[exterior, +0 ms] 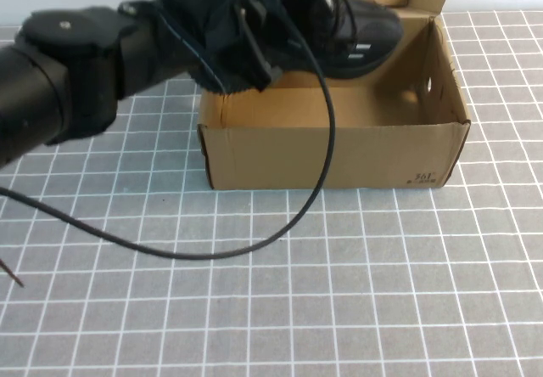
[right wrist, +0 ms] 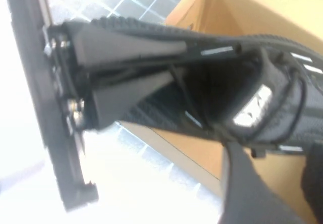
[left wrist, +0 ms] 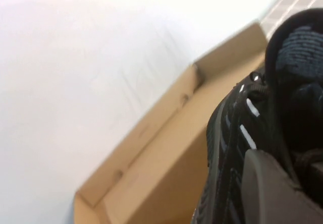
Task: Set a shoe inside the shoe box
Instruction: Adjust the shoe
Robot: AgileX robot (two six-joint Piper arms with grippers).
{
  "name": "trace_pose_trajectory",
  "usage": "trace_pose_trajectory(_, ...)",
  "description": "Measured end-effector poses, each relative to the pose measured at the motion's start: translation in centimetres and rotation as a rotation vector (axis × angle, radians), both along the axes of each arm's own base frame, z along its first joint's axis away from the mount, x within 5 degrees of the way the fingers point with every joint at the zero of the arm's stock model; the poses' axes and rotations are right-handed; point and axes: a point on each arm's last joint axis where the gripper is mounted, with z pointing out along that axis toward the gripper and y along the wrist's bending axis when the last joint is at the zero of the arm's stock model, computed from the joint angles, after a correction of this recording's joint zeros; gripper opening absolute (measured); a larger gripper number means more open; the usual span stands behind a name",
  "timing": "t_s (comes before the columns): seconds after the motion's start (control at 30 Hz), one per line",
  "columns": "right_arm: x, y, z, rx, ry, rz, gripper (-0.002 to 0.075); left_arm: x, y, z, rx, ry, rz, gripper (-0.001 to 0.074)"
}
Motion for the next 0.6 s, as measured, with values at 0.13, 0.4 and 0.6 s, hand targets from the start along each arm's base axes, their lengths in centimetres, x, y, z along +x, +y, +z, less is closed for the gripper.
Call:
trace_pose_trajectory(0.13, -2.5, -1.9, 0.6, -0.036, -0.008, -0.022, 0.0089, 0.9, -0.2, 0.8, -0.049, 0.008, -0.040, 0.0044)
trace_pose_trajectory(0.4, -7.6, -5.5, -1.2, -0.091, 0.068, -0.083, -0.0011, 5.0, -0.2, 0.2, -0.136, 0.102, -0.140, 0.0043)
trace_pose_trajectory(0.6, -11.1, -8.4, -2.7, -0.116, 0.094, -0.180, -0.0015, 9.1, -0.5, -1.0, -0.141, 0.179, -0.246, 0.0043)
